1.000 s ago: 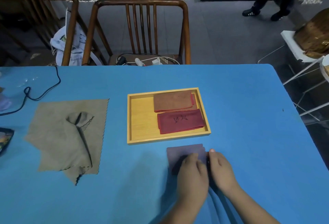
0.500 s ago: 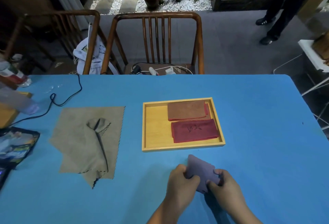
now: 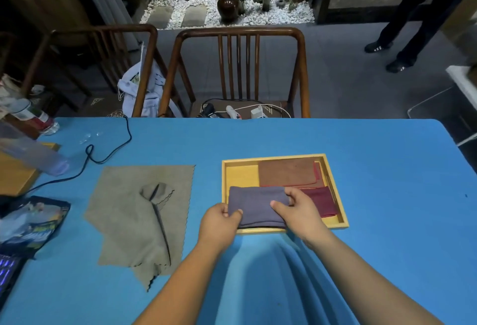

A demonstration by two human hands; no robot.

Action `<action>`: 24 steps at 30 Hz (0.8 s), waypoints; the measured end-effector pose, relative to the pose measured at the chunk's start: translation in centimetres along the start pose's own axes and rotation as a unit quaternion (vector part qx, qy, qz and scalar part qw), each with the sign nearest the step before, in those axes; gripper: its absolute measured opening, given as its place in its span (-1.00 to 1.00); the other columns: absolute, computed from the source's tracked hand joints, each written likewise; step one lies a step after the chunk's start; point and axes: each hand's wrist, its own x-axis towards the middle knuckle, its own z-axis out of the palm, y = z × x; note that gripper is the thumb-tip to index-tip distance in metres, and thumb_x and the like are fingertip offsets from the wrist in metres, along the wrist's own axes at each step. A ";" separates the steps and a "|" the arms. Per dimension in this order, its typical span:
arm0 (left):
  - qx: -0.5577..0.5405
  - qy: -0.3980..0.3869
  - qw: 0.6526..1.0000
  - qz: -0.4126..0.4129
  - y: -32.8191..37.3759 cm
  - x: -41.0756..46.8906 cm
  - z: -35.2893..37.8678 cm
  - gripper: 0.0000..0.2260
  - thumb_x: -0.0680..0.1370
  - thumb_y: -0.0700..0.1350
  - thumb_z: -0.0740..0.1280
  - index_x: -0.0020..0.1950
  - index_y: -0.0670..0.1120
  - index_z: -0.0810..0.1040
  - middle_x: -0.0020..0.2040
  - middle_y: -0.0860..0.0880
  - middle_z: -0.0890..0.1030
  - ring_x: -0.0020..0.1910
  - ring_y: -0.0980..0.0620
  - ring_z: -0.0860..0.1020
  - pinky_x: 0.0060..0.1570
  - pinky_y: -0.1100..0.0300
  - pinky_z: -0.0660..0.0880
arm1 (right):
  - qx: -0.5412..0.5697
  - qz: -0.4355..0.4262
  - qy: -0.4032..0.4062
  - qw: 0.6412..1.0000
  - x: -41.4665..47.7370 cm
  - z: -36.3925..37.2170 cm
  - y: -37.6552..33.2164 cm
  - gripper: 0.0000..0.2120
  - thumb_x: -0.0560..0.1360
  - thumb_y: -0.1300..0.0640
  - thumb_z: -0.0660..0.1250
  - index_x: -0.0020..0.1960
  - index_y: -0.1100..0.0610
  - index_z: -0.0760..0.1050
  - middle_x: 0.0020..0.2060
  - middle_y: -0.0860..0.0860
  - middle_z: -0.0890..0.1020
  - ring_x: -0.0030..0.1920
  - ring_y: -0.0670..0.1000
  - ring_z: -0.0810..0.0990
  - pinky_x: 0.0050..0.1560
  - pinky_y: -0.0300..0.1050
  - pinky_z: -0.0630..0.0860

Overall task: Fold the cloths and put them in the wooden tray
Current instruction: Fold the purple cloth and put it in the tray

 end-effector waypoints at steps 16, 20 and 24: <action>0.529 0.003 0.800 0.282 -2.8 -0.6 2.8 -0.80 0.53 -0.09 0.27 0.12 -0.08 0.52 0.03 -0.09 0.54 0.07 -0.14 0.47 0.02 -0.01 0.40 | -0.412 -0.152 0.088 0.894 1.3 3.1 1.5 -0.56 0.42 -0.03 0.46 0.20 0.07 0.40 0.02 0.06 0.41 0.08 0.16 0.50 -0.35 -0.09 0.42; 0.465 0.051 0.826 0.314 -3.2 -3.6 1.2 -0.92 0.34 -0.08 0.32 -0.19 0.02 0.55 -0.22 0.04 0.57 -0.21 -0.03 0.55 -0.23 0.16 0.52 | -0.384 -0.259 0.144 0.875 0.1 4.4 0.4 -0.70 0.37 0.15 0.51 0.05 0.19 0.54 0.03 0.17 0.52 0.01 0.26 0.50 -0.10 0.11 0.53; 0.265 0.147 0.927 0.222 -8.1 -6.3 -3.2 -0.84 0.39 -0.08 0.24 -0.11 0.04 0.59 -0.14 0.09 0.61 -0.14 0.04 0.59 -0.12 0.19 0.47 | -0.337 -0.417 -0.027 0.844 -4.2 10.4 -0.9 -0.79 0.43 0.16 0.39 0.06 0.06 0.57 -0.04 -0.01 0.60 -0.04 0.09 0.59 -0.10 -0.02 0.55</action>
